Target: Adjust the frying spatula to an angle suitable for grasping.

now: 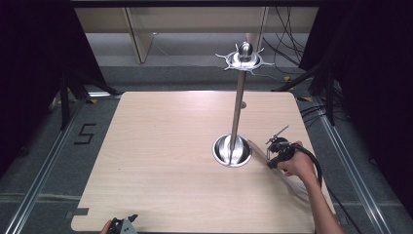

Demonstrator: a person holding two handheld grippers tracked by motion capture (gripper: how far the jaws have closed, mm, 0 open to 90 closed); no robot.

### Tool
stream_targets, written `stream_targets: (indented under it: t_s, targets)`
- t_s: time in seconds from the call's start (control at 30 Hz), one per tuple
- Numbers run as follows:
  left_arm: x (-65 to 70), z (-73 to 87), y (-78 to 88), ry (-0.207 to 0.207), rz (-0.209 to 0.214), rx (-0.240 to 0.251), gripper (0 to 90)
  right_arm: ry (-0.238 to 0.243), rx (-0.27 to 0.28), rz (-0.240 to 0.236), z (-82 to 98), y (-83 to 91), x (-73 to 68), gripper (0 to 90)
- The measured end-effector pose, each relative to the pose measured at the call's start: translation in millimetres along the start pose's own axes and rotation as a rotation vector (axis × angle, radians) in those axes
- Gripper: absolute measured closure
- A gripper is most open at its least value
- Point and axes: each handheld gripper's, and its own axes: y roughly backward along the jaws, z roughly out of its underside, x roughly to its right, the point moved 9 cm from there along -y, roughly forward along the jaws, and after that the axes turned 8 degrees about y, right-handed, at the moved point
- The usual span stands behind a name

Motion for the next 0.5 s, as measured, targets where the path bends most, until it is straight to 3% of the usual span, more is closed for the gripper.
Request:
stream_targets:
  t_s: [0.23,0.27,0.37,0.4,0.43,0.47,0.5]
  targets:
    - [-0.5,0.5,1.4,-0.008,0.009,-0.009,14.8,-0.033,0.101,0.004,-0.5,18.5,-0.4,75.9]
    - [-0.3,0.3,1.1,-0.006,0.008,-0.007,14.8,-0.04,0.105,0.026,0.2,20.8,1.3,75.9]
    - [-0.5,0.5,0.2,-0.01,0.003,-0.008,14.8,-0.045,0.182,0.006,-2.1,31.3,-4.3,75.9]
    - [0.1,1.2,1.4,-0.005,0.012,-0.014,14.8,-0.042,0.206,-0.001,-2.6,35.1,-5.9,75.9]
    - [1.8,3.8,2.5,0.038,0.0,-0.027,14.8,-0.045,0.224,0.005,-2.5,38.6,-6.5,76.0]
    - [1.8,3.8,2.6,0.036,0.002,-0.028,14.8,-0.031,0.271,0.016,-2.8,46.3,-8.3,76.0]
    - [1.8,3.8,2.6,0.036,0.002,-0.028,14.8,-0.031,0.271,0.016,-2.8,46.3,-8.3,76.0]
